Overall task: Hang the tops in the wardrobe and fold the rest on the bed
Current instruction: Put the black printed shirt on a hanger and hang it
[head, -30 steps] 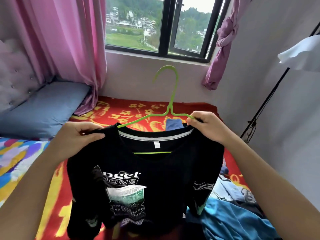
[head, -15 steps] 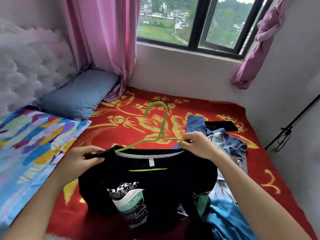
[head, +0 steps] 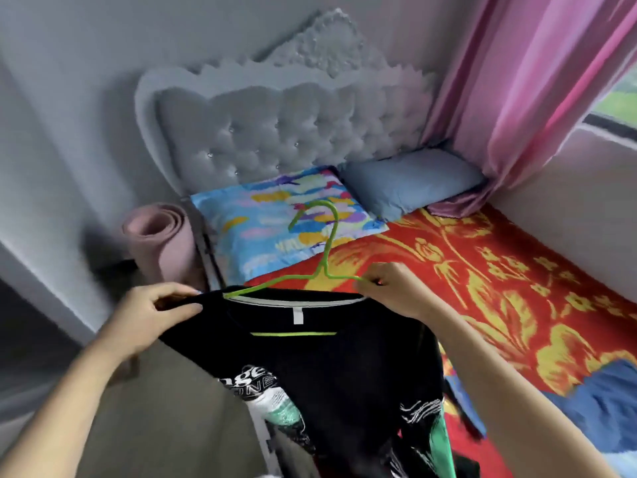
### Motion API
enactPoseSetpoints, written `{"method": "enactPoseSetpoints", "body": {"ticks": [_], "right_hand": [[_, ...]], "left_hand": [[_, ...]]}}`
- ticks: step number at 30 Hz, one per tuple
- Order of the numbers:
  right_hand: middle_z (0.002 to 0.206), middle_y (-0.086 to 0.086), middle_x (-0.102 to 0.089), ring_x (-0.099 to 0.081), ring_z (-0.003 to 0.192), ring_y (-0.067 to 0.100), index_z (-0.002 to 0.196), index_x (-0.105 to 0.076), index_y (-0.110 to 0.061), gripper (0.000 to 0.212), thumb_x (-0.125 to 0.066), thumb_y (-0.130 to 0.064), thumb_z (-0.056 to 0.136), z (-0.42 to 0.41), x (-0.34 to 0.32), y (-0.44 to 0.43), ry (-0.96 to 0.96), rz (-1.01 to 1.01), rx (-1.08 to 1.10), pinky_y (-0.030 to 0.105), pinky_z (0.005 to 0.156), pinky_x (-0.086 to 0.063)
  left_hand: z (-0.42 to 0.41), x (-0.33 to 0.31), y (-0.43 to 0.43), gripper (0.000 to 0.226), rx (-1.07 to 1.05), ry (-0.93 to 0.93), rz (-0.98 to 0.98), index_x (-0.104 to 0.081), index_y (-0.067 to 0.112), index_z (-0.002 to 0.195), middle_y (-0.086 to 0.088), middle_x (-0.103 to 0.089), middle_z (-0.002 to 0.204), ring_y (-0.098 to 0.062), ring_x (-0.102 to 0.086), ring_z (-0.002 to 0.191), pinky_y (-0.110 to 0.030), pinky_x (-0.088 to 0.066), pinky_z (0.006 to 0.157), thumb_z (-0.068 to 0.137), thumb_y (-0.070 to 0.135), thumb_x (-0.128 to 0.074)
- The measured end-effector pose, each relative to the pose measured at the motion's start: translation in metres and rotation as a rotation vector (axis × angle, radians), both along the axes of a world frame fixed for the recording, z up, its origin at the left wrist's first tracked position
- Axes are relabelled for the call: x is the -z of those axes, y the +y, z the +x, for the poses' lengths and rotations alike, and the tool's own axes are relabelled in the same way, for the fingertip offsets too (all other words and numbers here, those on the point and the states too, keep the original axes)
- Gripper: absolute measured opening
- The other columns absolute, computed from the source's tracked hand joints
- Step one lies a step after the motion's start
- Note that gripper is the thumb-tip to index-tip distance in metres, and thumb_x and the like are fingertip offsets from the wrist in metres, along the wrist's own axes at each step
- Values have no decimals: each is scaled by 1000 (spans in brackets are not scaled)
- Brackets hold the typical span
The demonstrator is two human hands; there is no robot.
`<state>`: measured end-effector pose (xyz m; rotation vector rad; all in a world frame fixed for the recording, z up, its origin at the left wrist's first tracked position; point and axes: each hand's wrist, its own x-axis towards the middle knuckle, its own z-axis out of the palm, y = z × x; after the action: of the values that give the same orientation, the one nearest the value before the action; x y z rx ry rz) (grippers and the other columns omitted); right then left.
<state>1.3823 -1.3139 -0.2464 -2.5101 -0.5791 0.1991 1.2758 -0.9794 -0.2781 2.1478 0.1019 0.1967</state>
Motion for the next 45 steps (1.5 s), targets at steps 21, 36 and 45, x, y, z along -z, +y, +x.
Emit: {"method": "enactPoseSetpoints", "body": {"ticks": [21,36,45], "right_hand": [[58,0,-39,-35,62,17,55,-46,-12,41,-62,-29,88,-79,-58,236,-61,219,-586,32,60,-31],[56,9,-40,-33,53,12,57,-57,9,37,-69,-15,82,-139,-48,424,132,483,-425,24,52,-26],[49,5,-48,-45,55,19,49,-52,-7,36,-67,-9,82,-153,-20,526,472,659,-90,27,59,-37]], "left_hand": [[-224,-57,125,33,-838,-321,184,-60,59,69,37,-58,80,17,-47,80,1,-30,72,67,26,-68],[-294,-45,310,32,-893,-212,134,-62,5,118,-4,-52,112,-19,-48,109,-30,-34,94,86,4,-62],[-335,-22,375,23,-931,-222,-40,-62,16,108,-6,-50,118,-15,-47,105,-27,-32,88,89,4,-58]]}}
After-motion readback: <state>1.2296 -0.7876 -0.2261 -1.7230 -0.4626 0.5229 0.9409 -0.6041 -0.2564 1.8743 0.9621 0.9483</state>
